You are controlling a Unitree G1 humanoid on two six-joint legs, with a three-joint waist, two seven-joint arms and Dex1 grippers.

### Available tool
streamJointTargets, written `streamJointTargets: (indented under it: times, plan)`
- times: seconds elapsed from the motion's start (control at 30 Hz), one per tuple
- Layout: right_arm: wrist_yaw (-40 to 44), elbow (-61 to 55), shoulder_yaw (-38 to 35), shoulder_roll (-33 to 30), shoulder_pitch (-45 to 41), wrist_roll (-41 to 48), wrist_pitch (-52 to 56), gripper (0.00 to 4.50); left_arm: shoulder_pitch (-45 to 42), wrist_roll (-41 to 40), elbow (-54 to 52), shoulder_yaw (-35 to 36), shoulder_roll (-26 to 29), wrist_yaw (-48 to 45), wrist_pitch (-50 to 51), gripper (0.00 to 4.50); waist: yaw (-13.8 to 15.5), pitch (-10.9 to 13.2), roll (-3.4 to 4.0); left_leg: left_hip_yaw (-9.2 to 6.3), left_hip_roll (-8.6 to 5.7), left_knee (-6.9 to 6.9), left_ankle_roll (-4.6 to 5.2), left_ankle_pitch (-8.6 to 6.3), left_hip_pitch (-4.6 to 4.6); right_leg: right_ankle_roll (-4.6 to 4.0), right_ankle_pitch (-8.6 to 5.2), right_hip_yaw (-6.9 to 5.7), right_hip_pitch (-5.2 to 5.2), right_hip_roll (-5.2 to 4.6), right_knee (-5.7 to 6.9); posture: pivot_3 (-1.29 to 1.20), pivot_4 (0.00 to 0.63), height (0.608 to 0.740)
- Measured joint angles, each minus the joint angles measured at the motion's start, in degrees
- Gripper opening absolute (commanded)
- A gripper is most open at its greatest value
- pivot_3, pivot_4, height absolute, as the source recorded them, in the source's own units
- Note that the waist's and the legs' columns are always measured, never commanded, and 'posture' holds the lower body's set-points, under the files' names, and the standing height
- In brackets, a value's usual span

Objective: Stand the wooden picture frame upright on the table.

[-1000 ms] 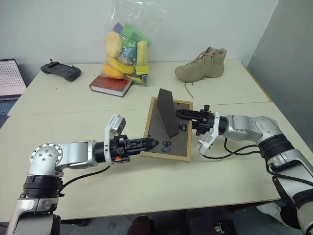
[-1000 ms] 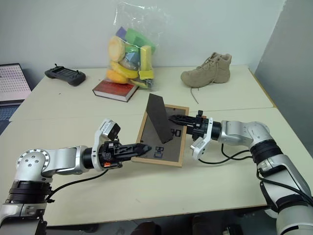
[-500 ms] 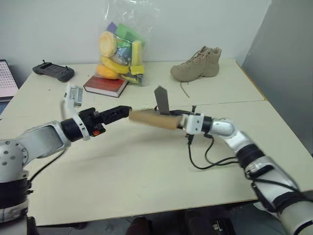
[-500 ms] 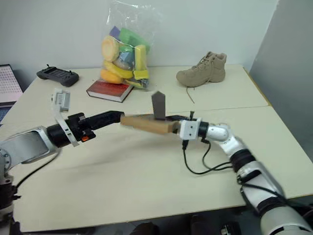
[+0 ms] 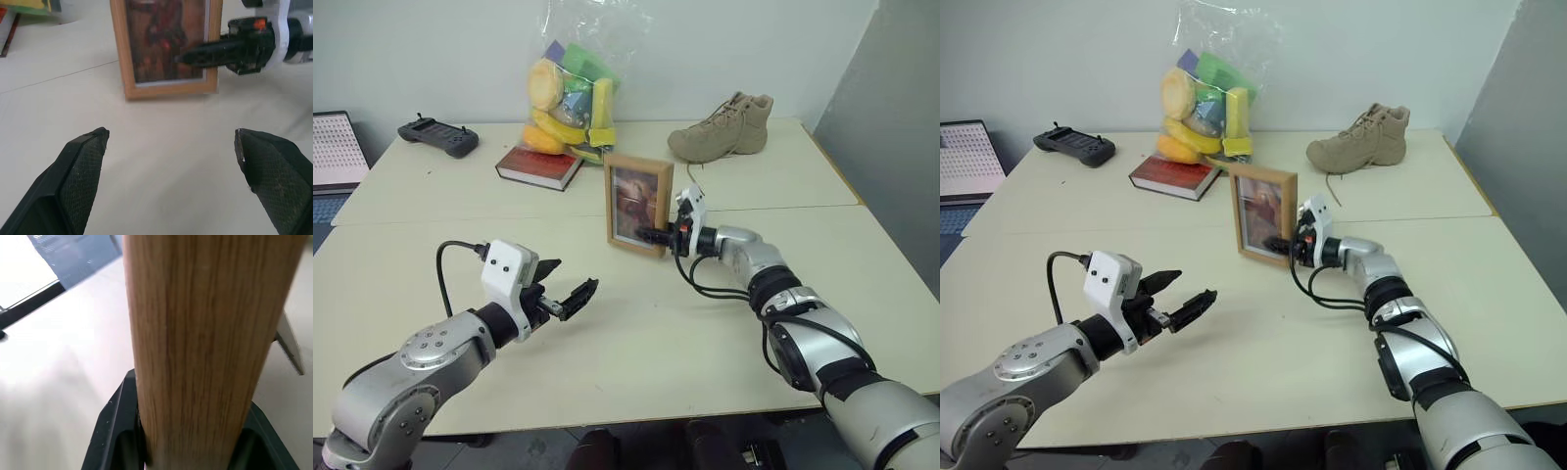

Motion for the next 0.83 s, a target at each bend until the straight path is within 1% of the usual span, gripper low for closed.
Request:
streamJointTargets:
  times: [0.1,0.17,0.23,0.33,0.37,0.4,0.5,0.53,0.57,0.67,0.7,0.77,0.83]
  plan:
    - [-0.4,0.3,-0.9,0.8,0.9,-2.0,-3.7,1.3,0.5,1.7,0.0,0.0,-0.8,-1.3,-0.6,4.5,-0.1,0.0,-0.01,-0.02,0.01,0.0,0.01,-0.01,0.06,0.0,0.0,-0.03,0.04,0.01,0.04,0.0,0.15,0.74]
    - [-0.4,0.2,-1.6,1.2,2.4,-2.7,-6.2,2.0,0.6,2.5,0.0,0.0,-1.0,-2.2,-0.6,4.5,-0.1,0.0,-0.01,-0.03,0.01,0.01,0.02,-0.01,0.08,0.0,0.0,-0.04,0.09,0.01,0.03,0.0,0.15,0.74]
    - [-0.4,0.1,-1.6,1.3,4.1,-4.4,-7.4,2.37,0.7,3.2,0.0,0.0,-1.4,-2.8,-0.6,4.5,-0.1,0.0,-0.02,-0.02,0.01,0.02,0.02,-0.01,0.08,0.01,0.0,-0.04,0.1,0.01,0.03,0.0,0.15,0.74]
    - [0.1,-0.6,-1.6,1.0,6.7,-6.1,-8.4,3.13,-0.3,3.8,0.8,0.0,-1.6,-4.5,-0.6,4.5,-0.1,0.0,-0.01,-0.04,0.01,0.01,0.02,-0.01,0.08,0.01,0.0,-0.06,0.09,0.01,0.04,0.0,0.15,0.74]
    - [0.2,-1.3,-1.6,0.8,7.6,-6.7,-8.7,3.3,-1.3,4.0,1.7,-0.1,-1.8,-5.1,-0.6,4.5,-0.1,0.0,-0.01,-0.03,0.01,0.02,0.02,-0.01,0.08,0.01,0.0,-0.06,0.09,0.01,0.05,0.0,0.15,0.74]
    - [0.2,-1.9,-1.6,0.5,8.0,-7.1,-8.7,3.55,-2.1,4.3,2.5,-0.1,-1.8,-5.7,-0.6,4.5,-0.1,0.0,-0.01,-0.03,0.01,0.02,0.02,-0.01,0.08,0.01,0.0,-0.06,0.09,0.01,0.05,0.0,0.15,0.74]
    - [-0.5,-6.4,-1.4,-2.1,9.8,-9.1,-8.4,4.18,-4.2,6.6,5.1,-0.7,-1.0,-8.1,-0.7,4.5,0.0,0.0,-0.01,-0.05,0.01,0.02,0.01,-0.01,0.07,0.01,0.0,-0.07,0.09,0.01,0.03,0.0,0.15,0.74]
    - [-0.6,-9.1,-1.4,-3.9,11.0,-9.7,-7.8,4.37,-4.6,7.3,6.3,-0.6,-0.7,-8.9,-0.7,4.5,0.0,0.0,-0.01,-0.04,0.01,0.02,0.01,-0.01,0.07,0.01,0.0,-0.07,0.1,0.01,0.02,0.0,0.15,0.74]
    - [-0.6,-12.7,-1.2,-6.1,12.8,-10.3,-6.7,4.49,-5.1,8.1,7.8,-0.5,-0.3,-9.8,-0.8,4.5,0.1,0.0,-0.02,-0.05,0.01,0.02,0.01,-0.01,0.04,0.02,0.0,-0.09,0.1,0.01,0.0,0.0,0.15,0.74]
    - [0.6,-24.9,-1.3,-13.6,19.5,-11.0,-1.4,4.49,-6.6,9.5,12.4,0.8,1.7,-12.8,-0.8,4.5,0.3,0.0,-0.01,-0.04,0.01,0.01,0.03,-0.02,0.03,0.02,-0.01,-0.08,0.09,0.0,0.0,0.0,0.15,0.74]
    - [2.2,-31.0,-1.3,-16.3,22.3,-10.4,1.7,4.49,-7.5,9.5,14.0,1.2,2.7,-14.5,-0.8,4.5,0.3,0.0,0.02,-0.1,0.01,0.02,0.03,-0.02,-0.02,0.03,-0.01,-0.14,0.05,0.0,-0.01,0.0,0.15,0.74]
    - [6.2,-43.4,-1.3,-22.2,26.0,-7.5,10.0,4.49,-10.0,9.7,18.5,2.5,5.7,-18.1,-0.5,4.5,0.2,0.1,0.11,-0.1,0.03,0.0,0.07,-0.04,0.02,0.03,-0.01,-0.16,0.05,0.01,0.03,0.0,0.15,0.74]
    - [9.9,-54.4,-1.8,-27.3,27.6,-3.1,18.0,4.49,-13.5,9.6,22.4,2.9,7.9,-22.1,-0.3,4.5,-0.2,0.1,0.15,-0.15,0.06,-0.02,0.1,-0.05,0.04,0.03,-0.01,-0.22,0.06,0.04,0.04,0.0,0.15,0.74]
